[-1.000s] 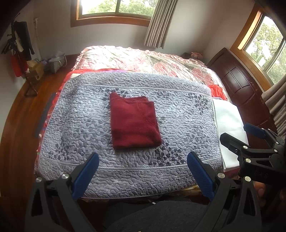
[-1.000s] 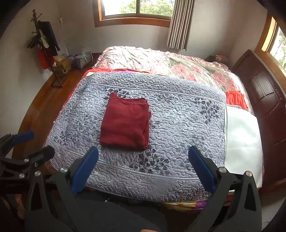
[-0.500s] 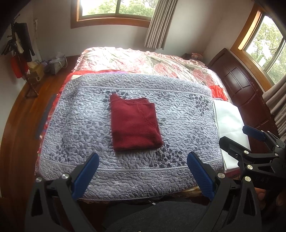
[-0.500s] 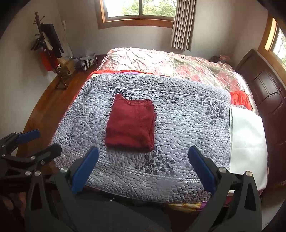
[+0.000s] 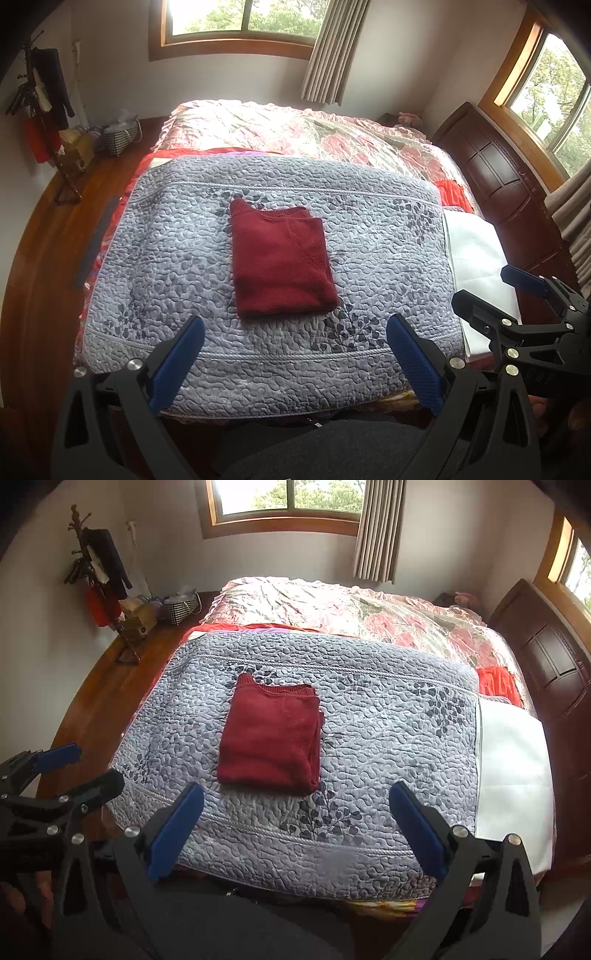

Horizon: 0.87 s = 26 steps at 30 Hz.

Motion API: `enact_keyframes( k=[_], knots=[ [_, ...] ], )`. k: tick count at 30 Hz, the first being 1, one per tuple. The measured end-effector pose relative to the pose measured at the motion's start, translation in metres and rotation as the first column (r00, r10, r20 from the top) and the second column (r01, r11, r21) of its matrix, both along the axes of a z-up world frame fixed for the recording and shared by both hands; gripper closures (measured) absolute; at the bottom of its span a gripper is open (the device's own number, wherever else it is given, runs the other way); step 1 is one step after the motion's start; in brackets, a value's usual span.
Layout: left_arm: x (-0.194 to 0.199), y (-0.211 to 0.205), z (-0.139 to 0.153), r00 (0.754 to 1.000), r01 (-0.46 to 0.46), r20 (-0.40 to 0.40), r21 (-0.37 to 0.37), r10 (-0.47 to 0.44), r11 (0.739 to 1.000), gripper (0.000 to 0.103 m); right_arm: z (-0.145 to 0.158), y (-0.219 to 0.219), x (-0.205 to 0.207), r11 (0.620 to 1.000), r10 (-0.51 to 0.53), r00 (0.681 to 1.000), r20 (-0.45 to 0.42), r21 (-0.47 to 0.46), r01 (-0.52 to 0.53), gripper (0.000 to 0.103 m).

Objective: Fold small clothes

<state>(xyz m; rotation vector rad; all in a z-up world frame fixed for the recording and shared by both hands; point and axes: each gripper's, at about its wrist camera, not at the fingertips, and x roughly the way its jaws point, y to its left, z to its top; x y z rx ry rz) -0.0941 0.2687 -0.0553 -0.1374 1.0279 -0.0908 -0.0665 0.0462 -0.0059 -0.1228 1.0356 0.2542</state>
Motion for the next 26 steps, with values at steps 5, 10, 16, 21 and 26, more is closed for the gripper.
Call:
enact_keyframes(
  k=[5, 10, 16, 21, 26],
  knots=[
    [0.002, 0.000, 0.002, 1.000, -0.001, 0.007, 0.015, 0.001, 1.000, 0.004, -0.001, 0.002, 0.003, 1.000, 0.008, 1.000, 0.002, -0.001, -0.008, 0.003],
    [0.006, 0.001, 0.004, 1.000, -0.006, 0.012, 0.022, 0.005, 1.000, 0.004, -0.001, 0.002, 0.006, 1.000, 0.006, 1.000, 0.005, 0.000, -0.006, 0.003],
    [0.008, 0.003, 0.005, 1.000, -0.013, 0.017, 0.027, 0.012, 1.000, 0.004, -0.001, 0.004, 0.010, 1.000, 0.007, 1.000, 0.009, 0.002, -0.007, 0.003],
    [0.010, 0.004, 0.006, 1.000, -0.021, 0.016, 0.032, 0.021, 0.999, 0.004, -0.001, 0.007, 0.013, 1.000, 0.018, 1.000, 0.004, -0.003, -0.018, 0.003],
    [0.011, 0.004, 0.008, 0.999, -0.026, 0.023, 0.038, 0.025, 0.999, 0.004, -0.001, 0.005, 0.016, 1.000, 0.017, 1.000, 0.001, -0.003, -0.017, 0.003]
  ],
)
